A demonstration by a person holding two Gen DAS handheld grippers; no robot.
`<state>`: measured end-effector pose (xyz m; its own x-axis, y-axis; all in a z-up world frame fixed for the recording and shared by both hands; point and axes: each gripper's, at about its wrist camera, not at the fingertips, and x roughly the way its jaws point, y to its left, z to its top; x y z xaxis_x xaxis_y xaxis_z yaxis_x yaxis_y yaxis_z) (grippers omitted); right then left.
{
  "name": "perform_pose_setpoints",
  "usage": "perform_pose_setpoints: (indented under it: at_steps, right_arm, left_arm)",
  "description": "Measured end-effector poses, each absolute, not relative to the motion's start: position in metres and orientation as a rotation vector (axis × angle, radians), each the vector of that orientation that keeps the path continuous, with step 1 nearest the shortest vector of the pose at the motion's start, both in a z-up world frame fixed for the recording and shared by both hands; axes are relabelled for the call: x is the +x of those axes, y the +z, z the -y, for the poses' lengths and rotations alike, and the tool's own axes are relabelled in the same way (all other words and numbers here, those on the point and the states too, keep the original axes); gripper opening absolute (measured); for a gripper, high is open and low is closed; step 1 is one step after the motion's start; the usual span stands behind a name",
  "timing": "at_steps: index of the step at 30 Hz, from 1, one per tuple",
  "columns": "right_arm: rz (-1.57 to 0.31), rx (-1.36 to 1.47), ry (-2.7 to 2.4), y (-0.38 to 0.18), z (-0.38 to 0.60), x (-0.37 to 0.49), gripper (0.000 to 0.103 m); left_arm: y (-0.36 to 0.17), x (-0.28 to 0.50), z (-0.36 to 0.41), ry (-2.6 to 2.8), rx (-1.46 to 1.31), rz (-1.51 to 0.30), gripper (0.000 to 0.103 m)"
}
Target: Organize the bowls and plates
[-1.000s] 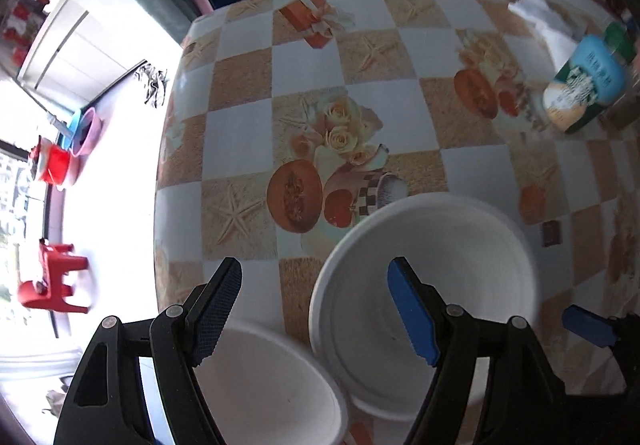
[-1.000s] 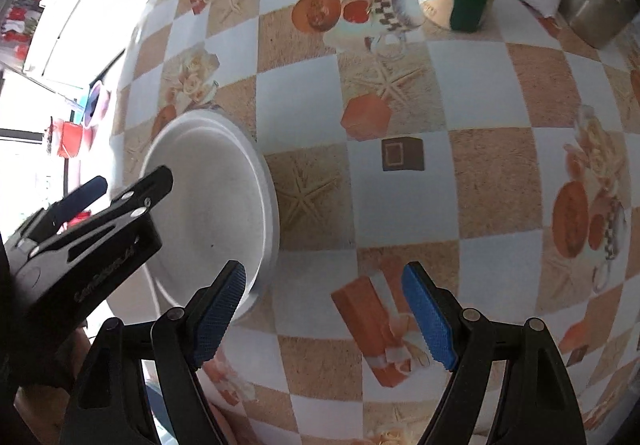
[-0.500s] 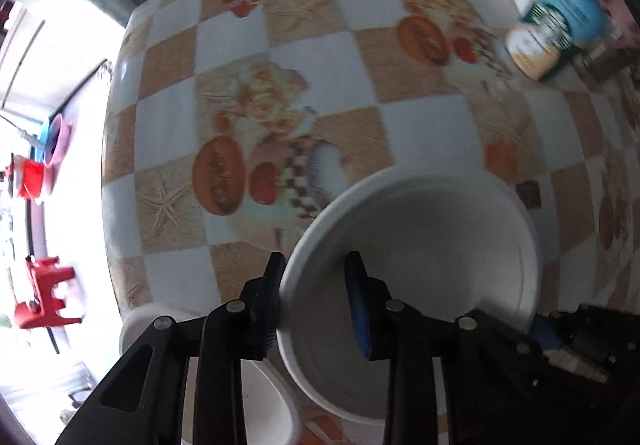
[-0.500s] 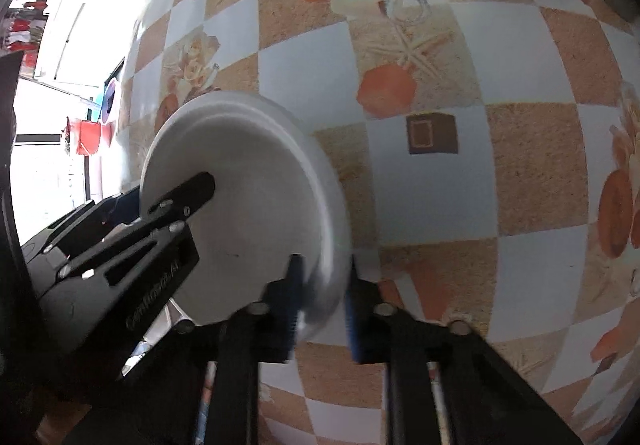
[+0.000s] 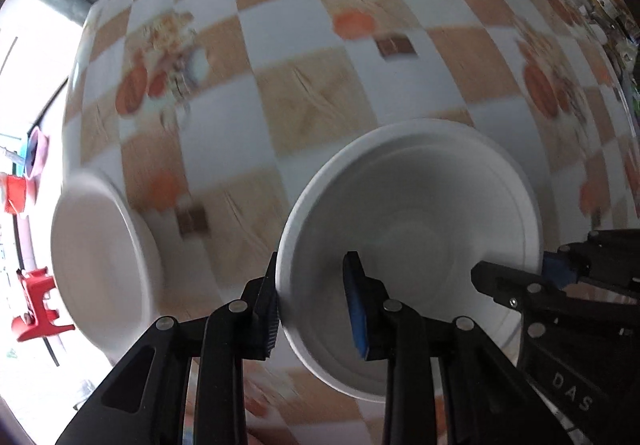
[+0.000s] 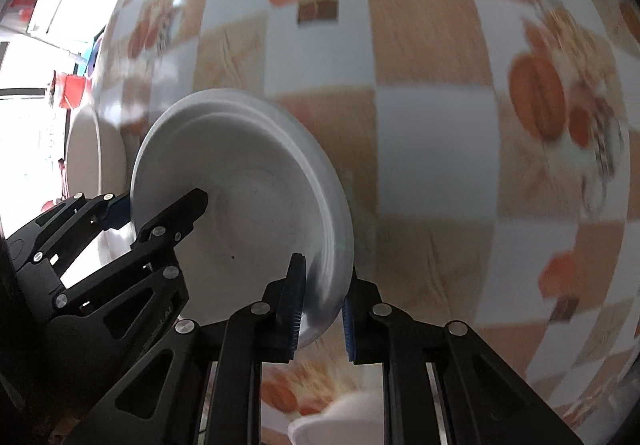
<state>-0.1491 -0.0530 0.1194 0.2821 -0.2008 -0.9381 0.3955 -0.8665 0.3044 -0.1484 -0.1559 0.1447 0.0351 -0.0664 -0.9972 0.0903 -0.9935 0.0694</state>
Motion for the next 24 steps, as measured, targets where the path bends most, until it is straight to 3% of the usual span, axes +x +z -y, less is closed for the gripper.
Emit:
perform_pose_setpoints:
  at_steps: [11, 18, 24]
  right_arm:
    - [-0.221, 2.033, -1.599, 0.124, 0.035, -0.105, 0.018]
    - [-0.219, 1.955, -1.644, 0.150, 0.048, -0.099, 0.018]
    - [-0.202, 1.946, -1.698, 0.172, 0.013, -0.095, 0.018]
  left_arm:
    - [0.145, -0.090, 0.139, -2.058, 2.098, -0.099, 0.032]
    - [0.180, -0.078, 0.145, -2.118, 2.008, -0.128, 0.032]
    - [0.215, -0.066, 0.106, -2.203, 2.004, -0.129, 0.032]
